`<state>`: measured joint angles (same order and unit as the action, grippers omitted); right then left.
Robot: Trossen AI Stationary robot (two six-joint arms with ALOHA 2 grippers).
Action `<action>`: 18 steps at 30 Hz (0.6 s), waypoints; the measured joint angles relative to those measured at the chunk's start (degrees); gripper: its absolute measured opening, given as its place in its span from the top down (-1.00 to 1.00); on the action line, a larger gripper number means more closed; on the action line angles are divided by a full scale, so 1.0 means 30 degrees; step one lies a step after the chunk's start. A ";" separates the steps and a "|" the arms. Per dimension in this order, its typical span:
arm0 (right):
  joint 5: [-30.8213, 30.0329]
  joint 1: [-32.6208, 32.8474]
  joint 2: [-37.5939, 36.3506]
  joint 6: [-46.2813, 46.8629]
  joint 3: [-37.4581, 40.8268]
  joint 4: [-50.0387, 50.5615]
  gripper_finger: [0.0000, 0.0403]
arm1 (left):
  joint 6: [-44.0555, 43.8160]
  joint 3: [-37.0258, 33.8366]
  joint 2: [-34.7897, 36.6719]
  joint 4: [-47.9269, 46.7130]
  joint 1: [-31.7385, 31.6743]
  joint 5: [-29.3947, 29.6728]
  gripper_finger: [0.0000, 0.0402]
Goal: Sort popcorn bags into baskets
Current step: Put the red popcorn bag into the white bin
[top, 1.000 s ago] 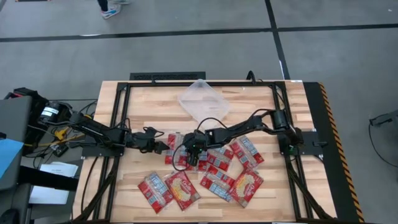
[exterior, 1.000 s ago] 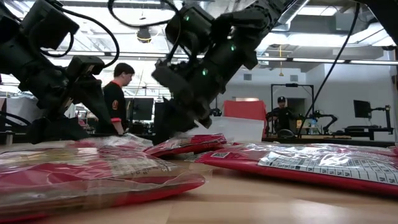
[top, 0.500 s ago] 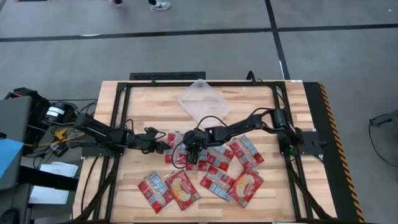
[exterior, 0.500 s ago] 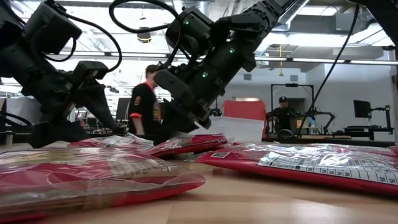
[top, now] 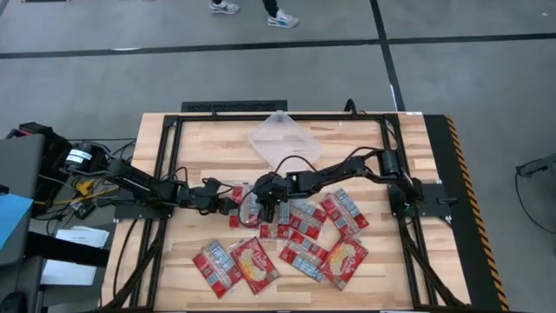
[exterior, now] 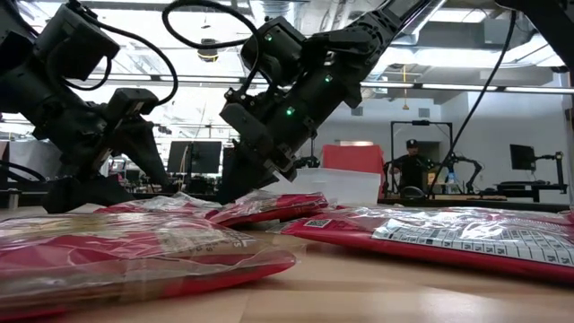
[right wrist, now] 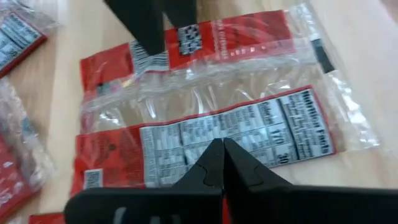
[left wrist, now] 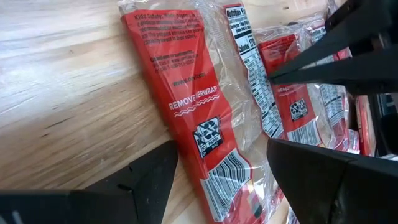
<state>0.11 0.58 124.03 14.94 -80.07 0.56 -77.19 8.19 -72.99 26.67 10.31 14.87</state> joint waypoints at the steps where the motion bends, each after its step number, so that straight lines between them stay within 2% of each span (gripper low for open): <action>1: -0.0005 0.0008 0.0000 -0.0001 0.0000 0.0216 0.93 | -0.0015 0.0000 0.0000 -0.0029 0.0000 0.0000 -0.25; 5: -0.0162 0.0344 -0.0842 -0.0001 0.0036 0.1567 0.97 | -0.0022 -0.0007 -0.0015 -0.0047 0.0000 0.0104 -0.25; 8: -0.0518 0.0718 -0.1213 0.0003 -0.0069 0.1268 0.95 | -0.0022 -0.0015 -0.0029 -0.0043 0.0000 0.0239 -0.25; 15: -0.0522 0.1029 -0.0565 0.1312 0.0029 0.1756 0.97 | -0.0029 -0.0022 -0.0036 -0.0065 0.0007 0.0328 -0.25; 18: -0.0522 0.1035 0.0145 0.1360 -0.0037 0.0875 0.97 | -0.0117 -0.0022 -0.0036 -0.0059 0.0007 0.0332 -0.25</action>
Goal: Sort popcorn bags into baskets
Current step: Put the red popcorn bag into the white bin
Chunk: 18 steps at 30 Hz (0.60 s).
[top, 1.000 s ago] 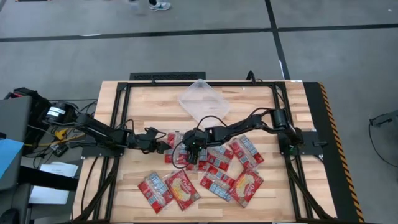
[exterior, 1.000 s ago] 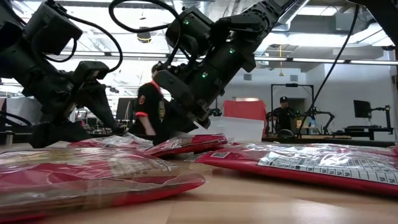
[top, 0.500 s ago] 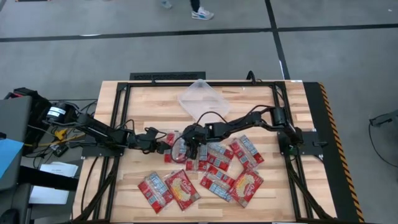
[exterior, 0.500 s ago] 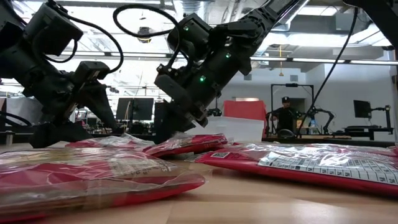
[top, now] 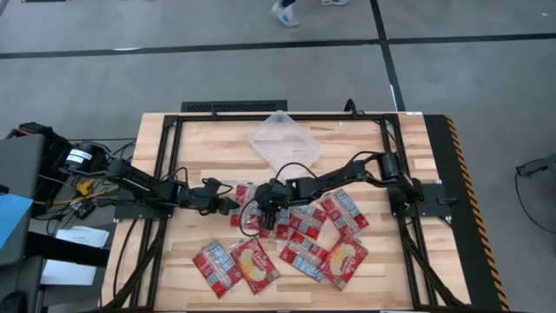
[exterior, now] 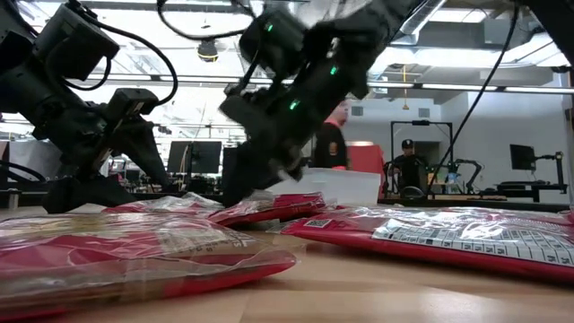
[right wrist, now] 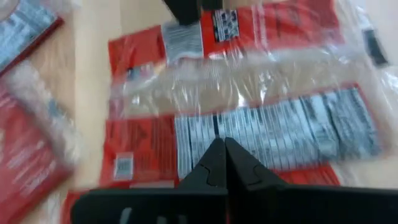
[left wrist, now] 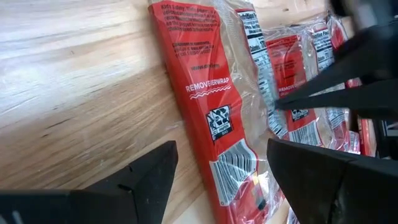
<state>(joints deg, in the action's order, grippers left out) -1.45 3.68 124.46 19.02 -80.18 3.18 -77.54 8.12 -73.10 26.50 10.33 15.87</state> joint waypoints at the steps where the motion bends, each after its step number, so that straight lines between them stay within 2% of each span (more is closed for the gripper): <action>1: 0.0000 0.0000 0.0169 -0.0043 0.0043 -0.0118 0.96 | 0.0007 -0.0013 -0.0005 0.0049 -0.0005 -0.0010 -0.25; 5: 0.0997 -0.0136 0.1343 -0.0299 -0.0239 -0.1975 0.93 | -0.0036 -0.0015 -0.0007 0.0087 -0.0007 -0.0005 -0.25; 9: 0.2541 -0.0318 0.2585 -0.0308 -0.1839 -0.1366 0.97 | -0.0058 -0.0015 -0.0007 0.0032 -0.0007 -0.0019 -0.25; 13: 0.2641 -0.0437 0.3155 -0.0509 -0.3310 -0.0483 0.95 | 0.0000 -0.0015 -0.0007 0.0005 -0.0007 -0.0070 -0.24; 16: 0.2445 -0.0491 0.3178 -0.0740 -0.3871 0.0212 0.91 | 0.0007 -0.0007 -0.0007 -0.0049 -0.0015 -0.0078 -0.15; 18: 0.2075 -0.0573 0.2957 -0.1240 -0.4158 0.1224 0.90 | -0.0015 0.0013 -0.0022 -0.0063 -0.0022 -0.0084 -0.01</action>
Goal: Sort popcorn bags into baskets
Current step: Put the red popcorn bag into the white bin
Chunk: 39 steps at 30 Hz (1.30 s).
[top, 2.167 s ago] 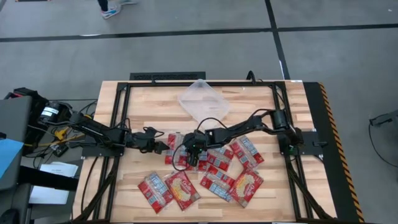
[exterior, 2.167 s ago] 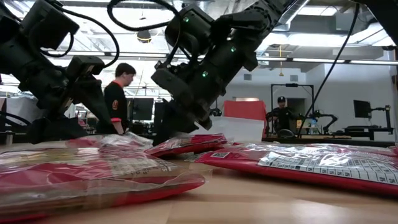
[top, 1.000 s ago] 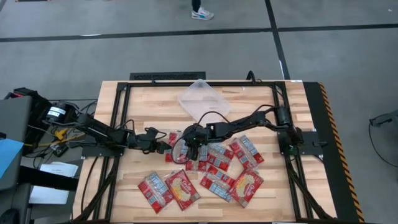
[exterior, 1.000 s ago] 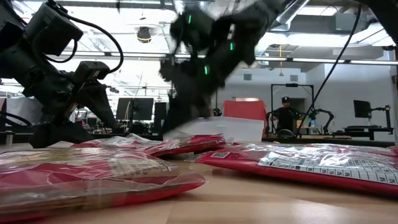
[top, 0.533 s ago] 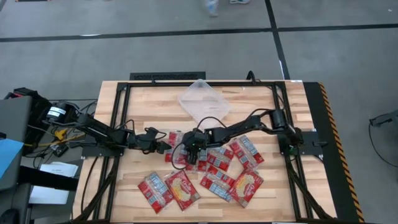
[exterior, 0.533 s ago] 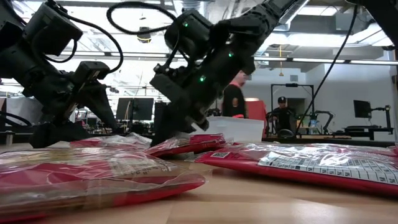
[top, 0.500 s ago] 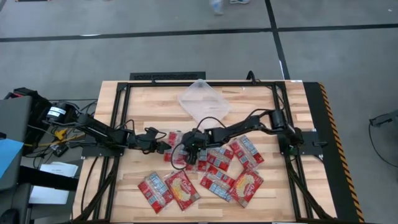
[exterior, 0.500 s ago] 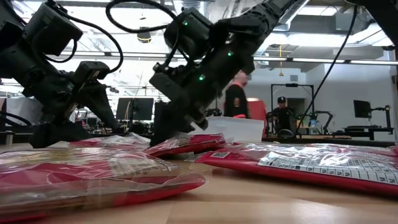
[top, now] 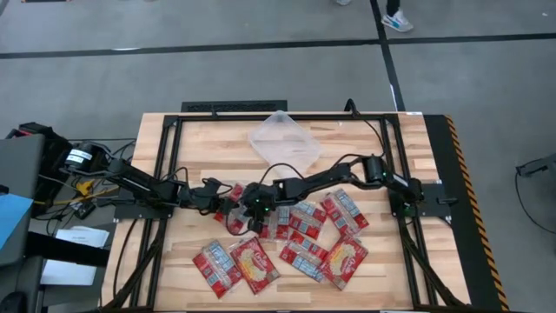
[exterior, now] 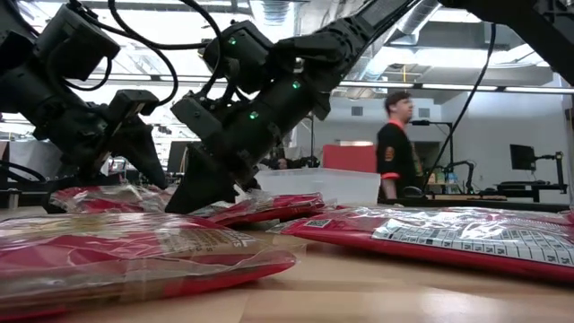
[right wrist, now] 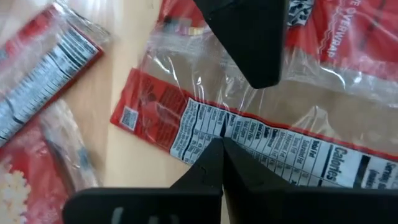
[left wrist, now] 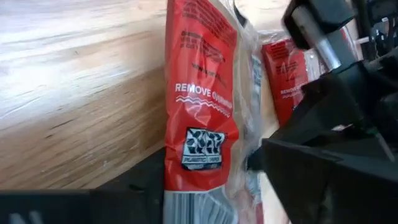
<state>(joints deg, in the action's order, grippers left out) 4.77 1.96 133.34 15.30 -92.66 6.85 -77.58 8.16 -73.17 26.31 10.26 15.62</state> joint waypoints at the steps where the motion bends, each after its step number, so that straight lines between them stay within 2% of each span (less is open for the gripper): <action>1: -0.0188 -0.0061 -0.0196 -0.0274 -0.0104 0.0780 0.91 | -0.0006 0.0002 0.0000 -0.0026 -0.0007 -0.0008 0.09; 7: -0.0849 -0.0583 -0.1635 -0.1936 -0.0162 0.4147 0.94 | -0.0001 -0.0008 0.0000 0.0051 0.0000 0.0190 0.84; 8: -0.0904 -0.0725 -0.1981 -0.2229 -0.0162 0.4498 0.93 | -0.0056 0.0043 0.0000 0.0033 0.0004 0.0257 0.90; 14: -0.1979 -0.1493 -0.5041 -0.3497 -0.0228 0.7312 0.85 | -0.0034 0.0693 -0.0029 -0.0161 -0.0262 0.0546 0.96; 18: -0.2878 -0.1907 -0.7623 -0.4314 -0.0190 0.9531 0.87 | 0.0760 0.1610 0.0076 -0.0306 -0.0619 0.0542 0.97; 22: -0.3938 -0.2347 -1.0565 -0.4825 -0.0239 1.1662 0.93 | 0.2611 0.2991 0.0293 -0.0727 -0.1495 -0.0808 0.99; 31: -0.6165 -0.2801 -1.5785 -0.4107 -0.0244 1.6032 0.83 | 0.6694 0.8030 0.0719 -0.6614 -0.4239 -0.5869 0.99; 39: -0.7918 -0.2662 -1.8893 -0.3037 -0.0242 1.9455 0.89 | 1.3066 1.4247 0.0568 -1.2286 -0.7936 -0.7367 0.99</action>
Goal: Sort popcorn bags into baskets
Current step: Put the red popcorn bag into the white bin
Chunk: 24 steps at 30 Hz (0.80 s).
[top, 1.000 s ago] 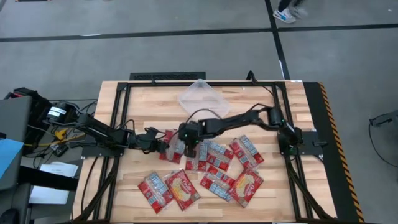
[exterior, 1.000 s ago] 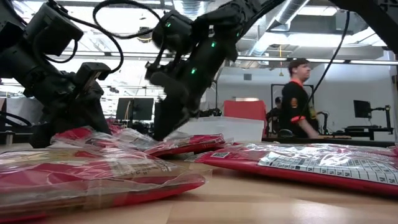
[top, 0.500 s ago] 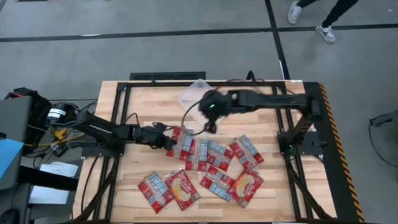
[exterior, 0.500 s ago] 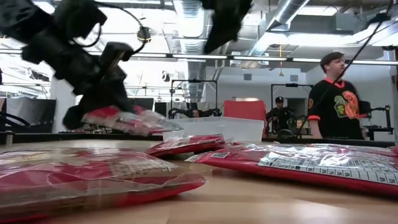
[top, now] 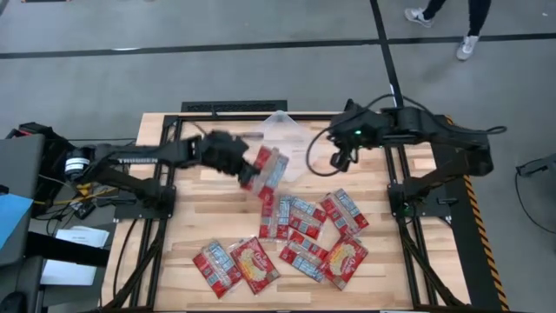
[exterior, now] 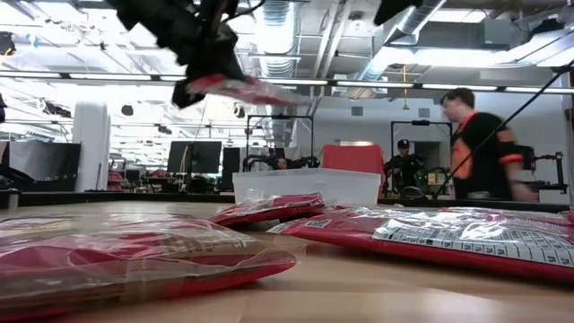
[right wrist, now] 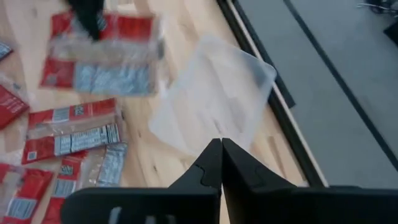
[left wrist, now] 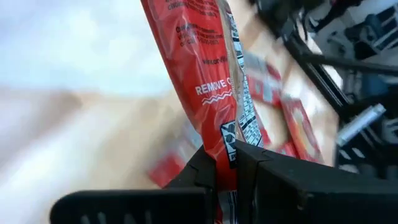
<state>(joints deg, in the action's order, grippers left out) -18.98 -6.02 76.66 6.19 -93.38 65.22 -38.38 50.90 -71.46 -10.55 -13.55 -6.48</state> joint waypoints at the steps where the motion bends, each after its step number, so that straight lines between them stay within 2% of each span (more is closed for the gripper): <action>1: -0.0176 0.0004 -0.0277 0.0124 0.0000 0.0227 0.91 | 0.0736 0.0647 -0.0061 -0.0604 -0.0670 -0.0287 0.99; 6: -0.0804 0.0007 -0.1421 0.0783 0.0000 0.1116 0.92 | 0.3288 0.2789 -0.1434 -0.1411 -0.3847 -0.2885 1.00; 10: -0.1257 0.0015 -0.1884 0.1310 0.0000 0.1668 0.84 | 0.5095 0.4621 -0.4097 -0.1663 -0.5504 -0.4462 1.00; 18: -0.1292 0.0325 -0.2483 0.2061 0.0751 0.2289 0.86 | 0.7235 0.9719 -1.0204 -0.1957 -0.6235 -0.6119 1.00; 24: -0.1290 0.1040 -0.2924 0.2950 0.1950 0.2450 0.92 | 0.8708 1.2575 -1.3193 -0.4432 -0.6228 -0.6257 1.00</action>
<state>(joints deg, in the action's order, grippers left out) -22.85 -2.90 67.88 15.04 -87.53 72.57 -12.26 88.62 -111.04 -23.85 -32.23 -25.25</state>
